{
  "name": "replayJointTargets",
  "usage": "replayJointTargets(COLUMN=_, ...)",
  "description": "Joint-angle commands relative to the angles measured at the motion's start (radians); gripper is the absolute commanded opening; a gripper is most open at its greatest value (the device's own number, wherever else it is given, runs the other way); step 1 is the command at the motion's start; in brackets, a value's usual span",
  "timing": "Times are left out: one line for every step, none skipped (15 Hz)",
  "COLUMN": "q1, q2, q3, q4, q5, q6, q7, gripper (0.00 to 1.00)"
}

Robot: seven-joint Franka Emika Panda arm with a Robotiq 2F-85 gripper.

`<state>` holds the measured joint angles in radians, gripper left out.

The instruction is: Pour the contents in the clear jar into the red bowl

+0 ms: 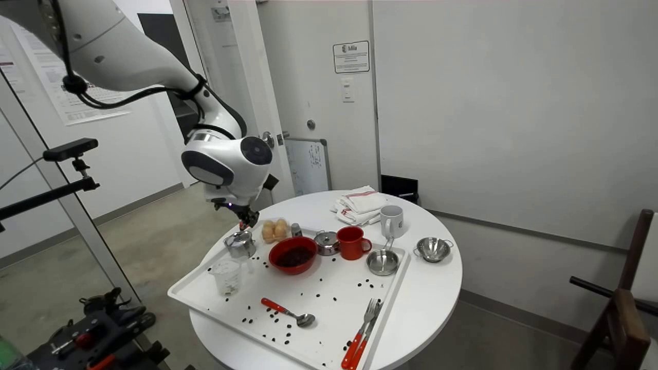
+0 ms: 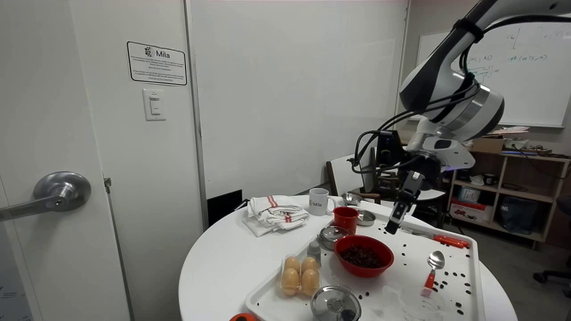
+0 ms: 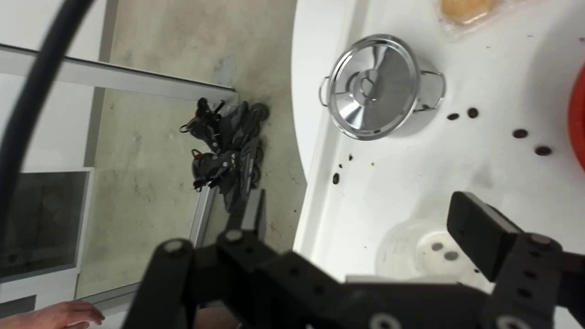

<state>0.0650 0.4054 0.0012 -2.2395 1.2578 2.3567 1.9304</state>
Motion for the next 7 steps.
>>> replayJointTargets(q1=0.065, q2=-0.178, q3=-0.026, q4=-0.155, q5=-0.058, q6=0.188, q7=0.146, gripper=1.00)
replayJointTargets(q1=0.077, q2=-0.217, q3=-0.021, q4=-0.187, q5=-0.073, q6=0.250, q7=0.188, gripper=1.00)
replayJointTargets(q1=0.031, q2=-0.107, q3=-0.003, q4=-0.092, q5=-0.042, q6=0.161, q7=0.105, gripper=1.00)
replayJointTargets(q1=0.034, q2=-0.132, q3=0.000, q4=-0.109, q5=-0.046, q6=0.176, q7=0.117, gripper=1.00)
replayJointTargets(q1=0.034, q2=-0.135, q3=0.002, q4=-0.110, q5=-0.046, q6=0.174, q7=0.117, gripper=1.00)
replayJointTargets(q1=0.034, q2=-0.131, q3=0.002, q4=-0.109, q5=-0.046, q6=0.174, q7=0.117, gripper=1.00)
replayJointTargets(q1=0.033, q2=-0.124, q3=0.001, q4=-0.106, q5=-0.046, q6=0.174, q7=0.117, gripper=1.00)
